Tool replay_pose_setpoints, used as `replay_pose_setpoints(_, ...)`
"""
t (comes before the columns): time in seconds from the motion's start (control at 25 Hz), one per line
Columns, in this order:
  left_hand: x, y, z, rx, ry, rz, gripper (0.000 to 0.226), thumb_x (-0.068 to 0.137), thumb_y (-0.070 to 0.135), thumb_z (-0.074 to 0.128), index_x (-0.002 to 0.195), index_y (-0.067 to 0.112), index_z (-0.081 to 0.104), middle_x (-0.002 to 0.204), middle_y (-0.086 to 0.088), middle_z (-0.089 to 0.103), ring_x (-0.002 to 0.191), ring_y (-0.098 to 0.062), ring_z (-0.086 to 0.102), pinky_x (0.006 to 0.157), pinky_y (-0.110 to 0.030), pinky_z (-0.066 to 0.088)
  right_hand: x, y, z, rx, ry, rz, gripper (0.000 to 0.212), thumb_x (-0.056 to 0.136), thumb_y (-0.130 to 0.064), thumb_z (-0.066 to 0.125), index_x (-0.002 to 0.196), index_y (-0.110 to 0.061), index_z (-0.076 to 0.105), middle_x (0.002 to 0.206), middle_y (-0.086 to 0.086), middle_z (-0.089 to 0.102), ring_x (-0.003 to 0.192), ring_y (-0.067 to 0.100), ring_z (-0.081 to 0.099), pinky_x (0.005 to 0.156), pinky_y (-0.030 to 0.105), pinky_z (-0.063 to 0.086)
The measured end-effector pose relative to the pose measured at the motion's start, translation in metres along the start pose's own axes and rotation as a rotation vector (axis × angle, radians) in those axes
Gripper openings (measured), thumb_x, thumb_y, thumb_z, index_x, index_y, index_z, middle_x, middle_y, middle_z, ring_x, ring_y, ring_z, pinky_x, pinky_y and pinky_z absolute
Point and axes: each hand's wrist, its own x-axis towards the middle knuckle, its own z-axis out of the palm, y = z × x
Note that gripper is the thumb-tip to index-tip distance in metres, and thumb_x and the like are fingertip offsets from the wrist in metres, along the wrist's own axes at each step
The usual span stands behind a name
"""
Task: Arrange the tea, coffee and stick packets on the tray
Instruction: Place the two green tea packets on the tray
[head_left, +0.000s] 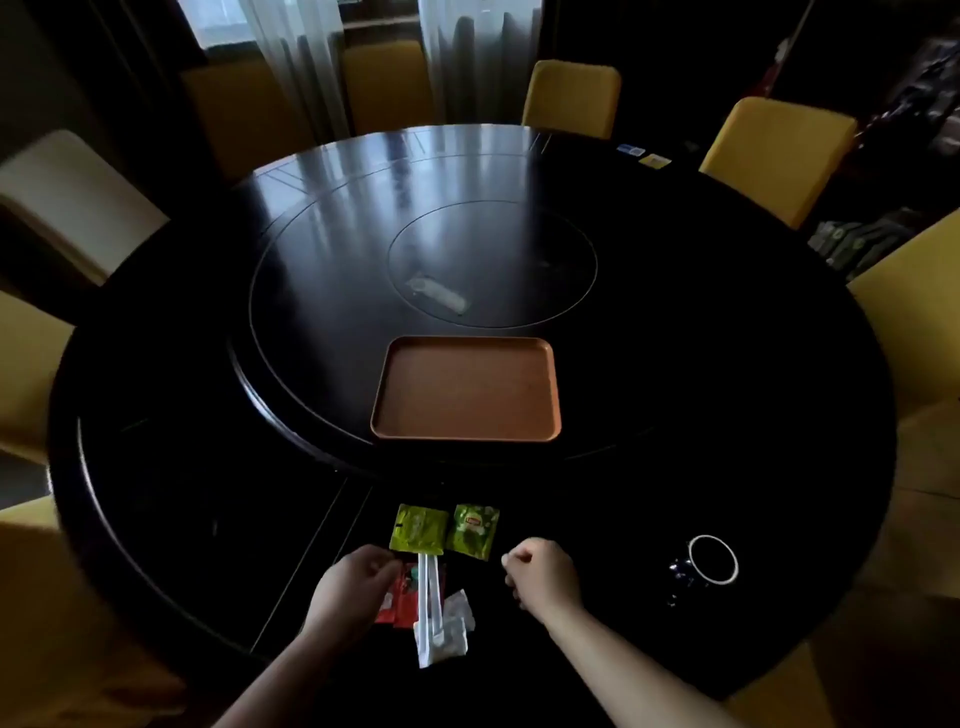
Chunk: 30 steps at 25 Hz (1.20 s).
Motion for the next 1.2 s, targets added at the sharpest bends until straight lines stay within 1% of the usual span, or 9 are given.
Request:
replay_pose_setpoints(0.08, 0.015, 0.006, 0.000, 0.003, 0.057, -0.048, 0.011, 0.083, 0.031, 0.070, 0.093, 0.028, 0.072, 0.086, 0.007, 0.073, 0.072, -0.008, 0.063, 0.058, -0.025, 0.043, 0.013, -0.008, 0.005, 0.105, 0.020, 0.079, 0.022, 0.085, -0.032, 0.065, 0.071, -0.016, 0.067, 0.073, 0.005, 0.073, 0.071, 0.027, 0.071, 0.068, 0.043, 0.061)
replay_pose_setpoints(0.2, 0.041, 0.013, -0.004, 0.069, 0.072, -0.040, 0.027, 0.083, 0.034, 0.069, 0.106, 0.021, 0.070, 0.094, 0.002, 0.073, 0.084, -0.016, 0.066, 0.065, -0.028, 0.045, 0.031, -0.023, 0.017, 0.008, 0.102, 0.142, 0.029, 0.082, -0.048, 0.065, 0.076, -0.020, 0.066, 0.077, 0.005, 0.074, 0.071, 0.026, 0.071, 0.065, 0.035, 0.059)
replay_pose_setpoints(0.28, 0.057, 0.015, -0.005, 0.127, 0.061, -0.026, 0.038, 0.082, 0.044, 0.068, 0.110, 0.019, 0.066, 0.100, -0.001, 0.070, 0.089, -0.019, 0.065, 0.065, -0.030, 0.044, 0.038, -0.031, 0.027, -0.070, 0.179, 0.202, 0.041, 0.077, -0.061, 0.065, 0.080, -0.020, 0.064, 0.080, 0.003, 0.072, 0.074, 0.024, 0.069, 0.062, 0.029, 0.052)
replay_pose_setpoints(0.36, 0.069, 0.016, -0.003, 0.192, 0.042, 0.005, 0.047, 0.078, 0.059, 0.066, 0.106, 0.020, 0.063, 0.100, -0.001, 0.066, 0.090, -0.020, 0.064, 0.066, -0.033, 0.047, 0.039, -0.043, 0.037, -0.133, 0.255, 0.258, 0.053, 0.071, -0.070, 0.064, 0.086, -0.020, 0.064, 0.085, 0.002, 0.070, 0.078, 0.024, 0.068, 0.063, 0.030, 0.051)
replay_pose_setpoints(0.52, 0.080, 0.015, 0.013, 0.373, 0.051, 0.079, 0.060, 0.068, 0.074, 0.062, 0.101, 0.024, 0.056, 0.101, 0.003, 0.060, 0.101, -0.022, 0.060, 0.084, -0.038, 0.045, 0.035, -0.056, 0.055, -0.194, 0.349, 0.352, 0.060, 0.066, -0.066, 0.071, 0.100, -0.017, 0.059, 0.097, 0.004, 0.069, 0.090, 0.029, 0.069, 0.063, 0.032, 0.046)
replay_pose_setpoints(0.76, 0.073, 0.006, 0.030, 0.354, 0.122, 0.124, 0.042, 0.080, 0.056, 0.061, 0.104, 0.022, 0.058, 0.104, 0.001, 0.059, 0.102, -0.022, 0.055, 0.088, -0.039, 0.039, 0.029, -0.055, 0.058, -0.136, 0.332, 0.331, 0.043, 0.074, -0.046, 0.078, 0.101, -0.017, 0.060, 0.103, 0.004, 0.069, 0.095, 0.027, 0.067, 0.068, 0.032, 0.047)
replay_pose_setpoints(1.0, 0.071, 0.018, 0.041, 0.210, 0.117, 0.020, 0.035, 0.081, 0.041, 0.064, 0.107, 0.019, 0.056, 0.104, -0.002, 0.058, 0.105, -0.026, 0.053, 0.094, -0.044, 0.037, 0.024, -0.036, 0.051, -0.217, 0.349, 0.190, 0.048, 0.073, -0.048, 0.077, 0.108, -0.020, 0.059, 0.110, 0.001, 0.066, 0.099, 0.023, 0.065, 0.073, 0.031, 0.049)
replay_pose_setpoints(1.12, 0.074, 0.018, 0.039, 0.181, 0.086, -0.065, 0.035, 0.078, 0.039, 0.068, 0.105, 0.018, 0.059, 0.101, -0.003, 0.061, 0.104, -0.027, 0.055, 0.094, -0.045, 0.037, 0.026, -0.048, 0.059, -0.166, 0.310, 0.209, 0.056, 0.069, -0.056, 0.075, 0.106, -0.017, 0.058, 0.109, 0.004, 0.066, 0.100, 0.027, 0.065, 0.071, 0.032, 0.047)
replay_pose_setpoints(1.2, 0.074, 0.018, 0.035, 0.159, 0.063, -0.100, 0.032, 0.076, 0.038, 0.070, 0.101, 0.020, 0.062, 0.096, -0.002, 0.057, 0.102, -0.026, 0.054, 0.093, -0.045, 0.037, 0.027, -0.055, 0.065, -0.156, 0.291, 0.232, 0.056, 0.070, -0.054, 0.076, 0.108, -0.017, 0.057, 0.112, 0.004, 0.063, 0.101, 0.028, 0.065, 0.071, 0.032, 0.047)
